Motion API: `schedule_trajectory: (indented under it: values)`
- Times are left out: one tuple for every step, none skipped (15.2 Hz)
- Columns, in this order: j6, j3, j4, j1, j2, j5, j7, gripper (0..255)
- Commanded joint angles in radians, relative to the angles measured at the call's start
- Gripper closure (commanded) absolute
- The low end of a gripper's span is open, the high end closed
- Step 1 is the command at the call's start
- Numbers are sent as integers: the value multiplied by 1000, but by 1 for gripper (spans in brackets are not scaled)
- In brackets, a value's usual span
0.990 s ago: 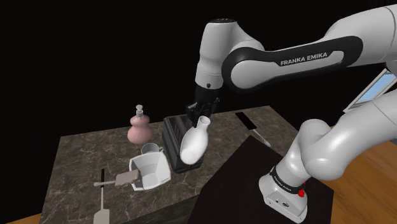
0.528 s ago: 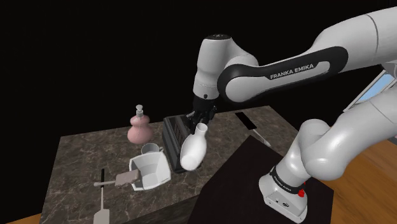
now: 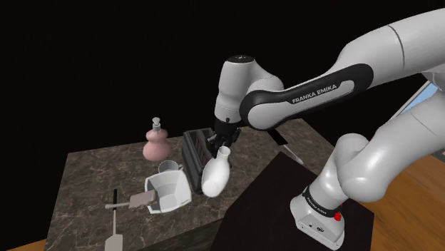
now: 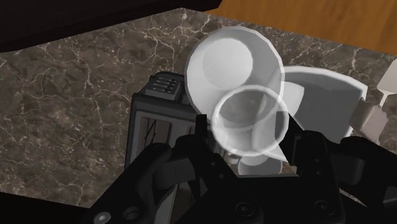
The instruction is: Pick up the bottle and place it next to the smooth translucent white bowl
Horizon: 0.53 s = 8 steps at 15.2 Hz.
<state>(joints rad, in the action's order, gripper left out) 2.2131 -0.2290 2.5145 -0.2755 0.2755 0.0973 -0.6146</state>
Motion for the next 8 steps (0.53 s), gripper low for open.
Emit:
schedule_trajectory:
  values:
    - [33,-2,14,1,-18,-2,-1,255]
    - [48,-4,20,1,-27,-3,-2,255]
    - [64,-5,27,1,-36,-4,-3,255]
    - [79,-6,33,2,-46,-5,-4,255]
    - [95,-7,38,2,-56,-7,-5,255]
    - [110,-8,44,3,-66,-8,-7,255]
    - [126,-9,49,3,-76,-10,-8,255]
    - [142,-10,54,4,-87,-12,-9,255]
